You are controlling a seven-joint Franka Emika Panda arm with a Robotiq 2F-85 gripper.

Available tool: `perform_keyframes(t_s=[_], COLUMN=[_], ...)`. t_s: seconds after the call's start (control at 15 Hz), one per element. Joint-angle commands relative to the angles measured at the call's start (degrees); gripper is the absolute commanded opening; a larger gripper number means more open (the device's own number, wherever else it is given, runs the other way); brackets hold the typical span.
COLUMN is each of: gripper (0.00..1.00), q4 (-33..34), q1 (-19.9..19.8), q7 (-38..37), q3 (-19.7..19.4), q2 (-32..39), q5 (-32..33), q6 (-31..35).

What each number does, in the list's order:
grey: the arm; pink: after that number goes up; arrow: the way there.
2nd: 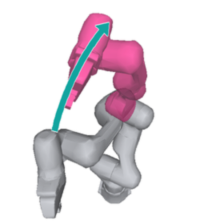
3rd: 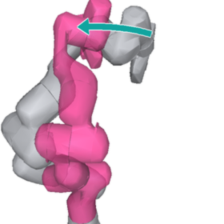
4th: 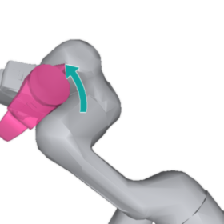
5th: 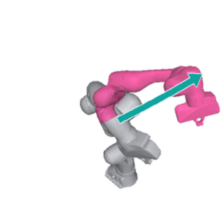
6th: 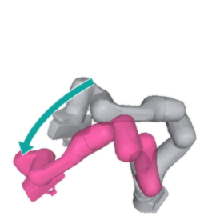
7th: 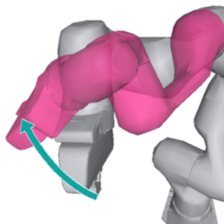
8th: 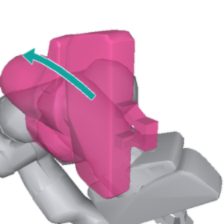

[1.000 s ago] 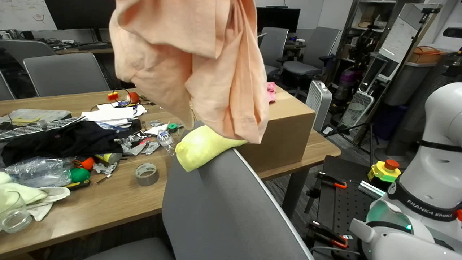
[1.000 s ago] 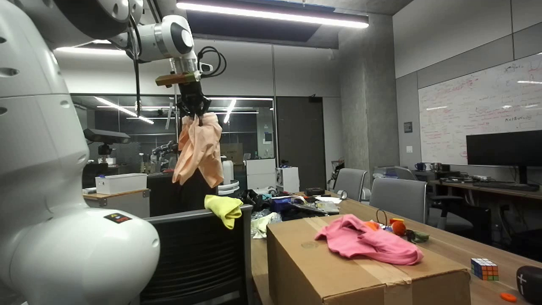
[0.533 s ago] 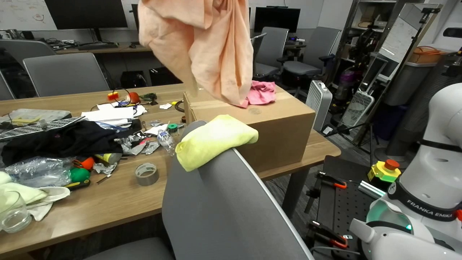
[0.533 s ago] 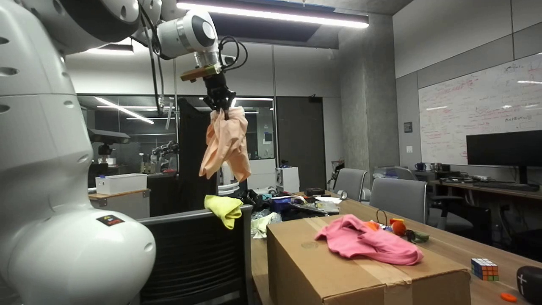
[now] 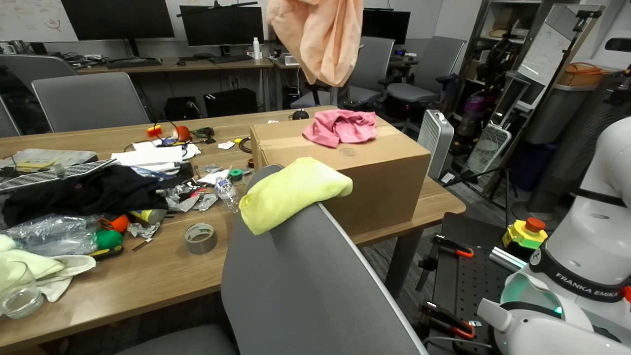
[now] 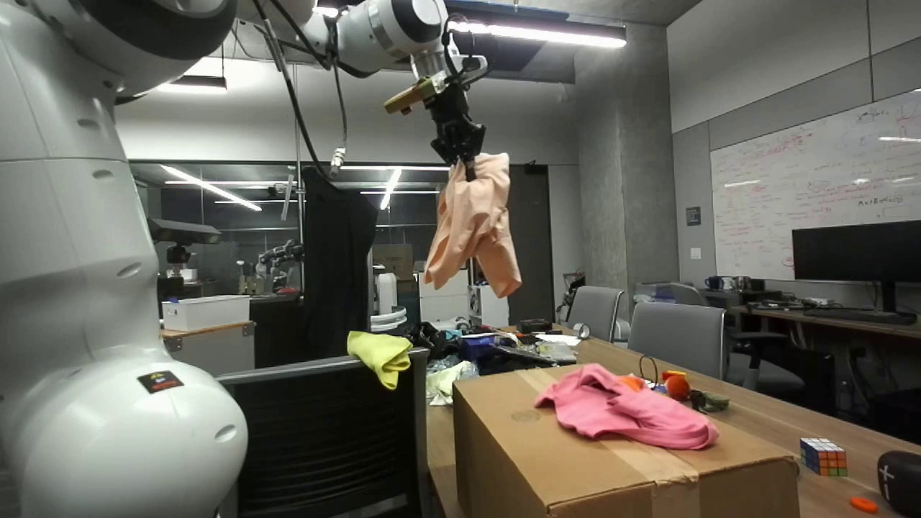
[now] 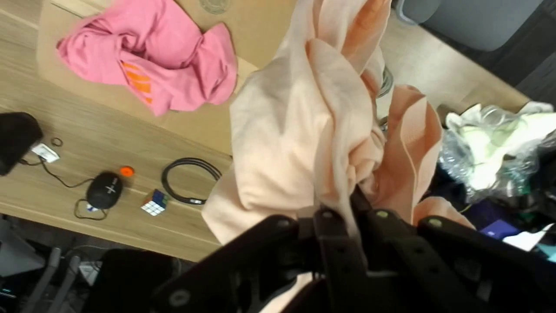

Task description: Remove the two t-shirts and yellow towel from the backrest and put them on the brown box

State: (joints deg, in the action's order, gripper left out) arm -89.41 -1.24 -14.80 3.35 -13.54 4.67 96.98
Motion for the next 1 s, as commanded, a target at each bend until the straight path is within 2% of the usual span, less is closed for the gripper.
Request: perform_keyframes(t_s=[0.0,0.13,0.47,0.93], gripper=[0.03,0.03,0.03,0.03], q4=[4.5,4.3,8.8,21.2], q1=[-3.3,-4.9,-6.8,-6.8], q7=[-5.0,-8.2,-13.1,-19.1], q3=[-2.6,-3.8,-5.7,-8.2], q2=[3.4,3.9,8.4,17.6], q5=[3.1,5.3,8.5,9.2], q6=[-0.8,-0.6,-5.1,-13.7])
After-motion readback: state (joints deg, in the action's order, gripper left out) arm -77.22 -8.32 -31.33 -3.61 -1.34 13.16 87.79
